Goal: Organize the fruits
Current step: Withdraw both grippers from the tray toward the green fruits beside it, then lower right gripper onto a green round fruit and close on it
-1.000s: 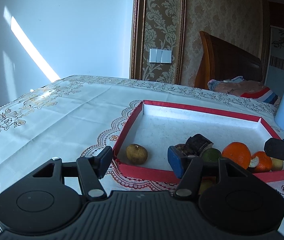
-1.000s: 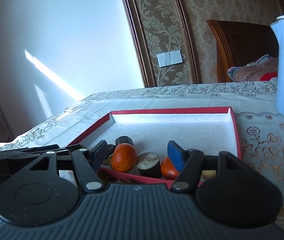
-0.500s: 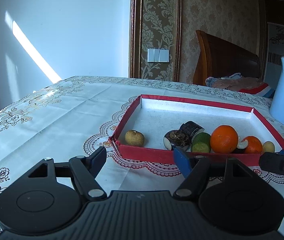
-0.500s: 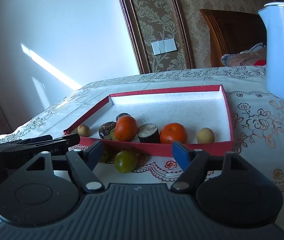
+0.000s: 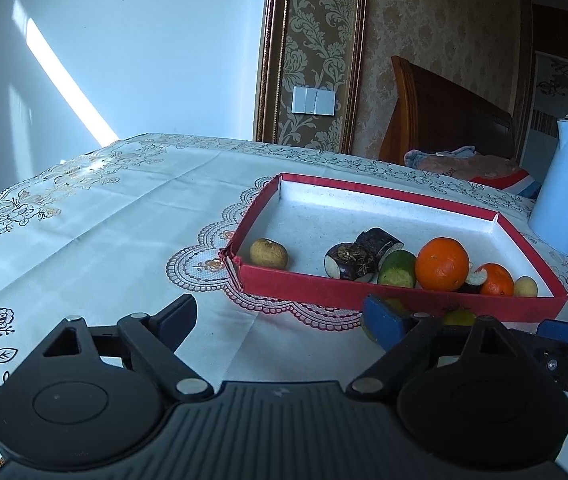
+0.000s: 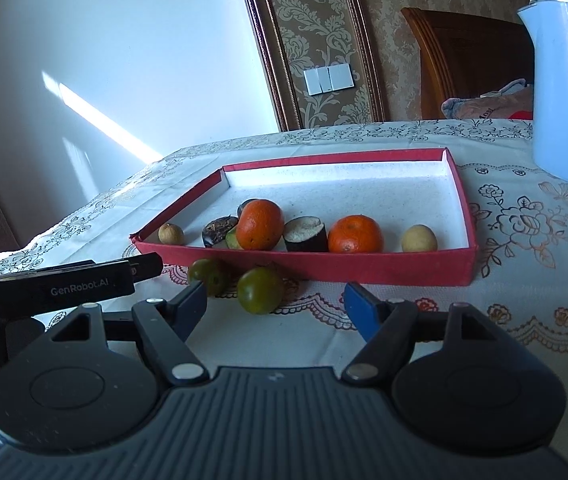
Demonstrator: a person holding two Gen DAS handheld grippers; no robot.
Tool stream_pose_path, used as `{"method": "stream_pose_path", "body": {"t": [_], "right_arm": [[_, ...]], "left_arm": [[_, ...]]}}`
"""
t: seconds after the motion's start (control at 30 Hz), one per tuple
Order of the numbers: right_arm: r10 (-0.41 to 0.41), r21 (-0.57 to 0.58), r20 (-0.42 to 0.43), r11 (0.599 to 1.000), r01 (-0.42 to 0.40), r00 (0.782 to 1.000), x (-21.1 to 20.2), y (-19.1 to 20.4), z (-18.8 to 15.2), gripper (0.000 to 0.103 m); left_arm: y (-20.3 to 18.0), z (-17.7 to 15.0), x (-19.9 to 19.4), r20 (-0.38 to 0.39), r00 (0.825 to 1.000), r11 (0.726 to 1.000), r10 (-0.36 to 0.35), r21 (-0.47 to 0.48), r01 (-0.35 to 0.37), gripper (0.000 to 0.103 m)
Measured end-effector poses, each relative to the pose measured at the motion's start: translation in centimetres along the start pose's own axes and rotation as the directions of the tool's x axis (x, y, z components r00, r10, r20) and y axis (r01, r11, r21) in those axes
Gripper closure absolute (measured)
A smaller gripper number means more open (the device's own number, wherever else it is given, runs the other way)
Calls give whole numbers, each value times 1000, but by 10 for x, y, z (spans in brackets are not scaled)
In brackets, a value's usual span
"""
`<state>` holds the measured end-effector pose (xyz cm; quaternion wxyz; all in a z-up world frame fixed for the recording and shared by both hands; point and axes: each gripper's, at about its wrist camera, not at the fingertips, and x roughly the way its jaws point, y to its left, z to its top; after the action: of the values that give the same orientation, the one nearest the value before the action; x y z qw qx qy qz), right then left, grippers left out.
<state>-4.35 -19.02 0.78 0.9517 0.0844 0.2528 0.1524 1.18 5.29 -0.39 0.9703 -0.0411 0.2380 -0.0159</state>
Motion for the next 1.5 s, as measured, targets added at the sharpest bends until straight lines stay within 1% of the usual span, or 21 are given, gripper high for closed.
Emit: {"method": "stream_pose_path", "body": {"t": [0.23, 0.43, 0.47, 0.5, 0.6, 0.77, 0.8, 0.97, 1.03, 1.17, 1.23, 1.5], "right_arm": [[-17, -19, -17, 1000, 17, 1000, 3, 4, -2, 29], [-63, -32, -62, 998, 61, 996, 17, 10, 1, 29], [-64, -33, -69, 998, 62, 996, 19, 11, 2, 31], [-71, -39, -75, 997, 68, 995, 23, 14, 3, 36], [-75, -58, -93, 996, 70, 993, 35, 21, 6, 37], [-95, -74, -110, 994, 87, 989, 49, 29, 10, 49], [-97, -75, -117, 993, 89, 988, 51, 30, 11, 53], [-104, -83, -135, 992, 93, 985, 58, 32, 10, 61], [-102, -78, -136, 993, 92, 985, 58, 31, 10, 68], [-103, -76, -138, 993, 94, 985, 59, 29, 10, 69], [-102, -77, -137, 993, 92, 985, 59, 29, 11, 72], [-101, -69, -138, 993, 93, 985, 49, 19, 10, 72]], "left_arm": [[7, 0, -1, 6, 1000, 999, 1, -40, -1, 12], [10, 1, 2, -4, 1000, 998, 23, -62, -23, 12], [10, 1, 2, -3, 1000, 998, 26, -62, -26, 12], [10, 1, 2, -3, 1000, 998, 27, -63, -27, 12], [10, 1, 3, -8, 999, 997, 33, -64, -33, 12], [11, 0, 4, -14, 999, 997, 36, -65, -37, 12], [11, 0, 5, -16, 999, 997, 36, -64, -37, 12], [10, 1, 6, -24, 999, 997, 37, -63, -39, 12], [10, 1, 7, -29, 999, 997, 39, -60, -41, 12], [9, 0, 9, -41, 998, 997, 45, -53, -47, 12], [8, 0, 11, -50, 998, 998, 44, -43, -46, 12], [4, -1, 11, -63, 997, 999, 38, -12, -39, 12]]}}
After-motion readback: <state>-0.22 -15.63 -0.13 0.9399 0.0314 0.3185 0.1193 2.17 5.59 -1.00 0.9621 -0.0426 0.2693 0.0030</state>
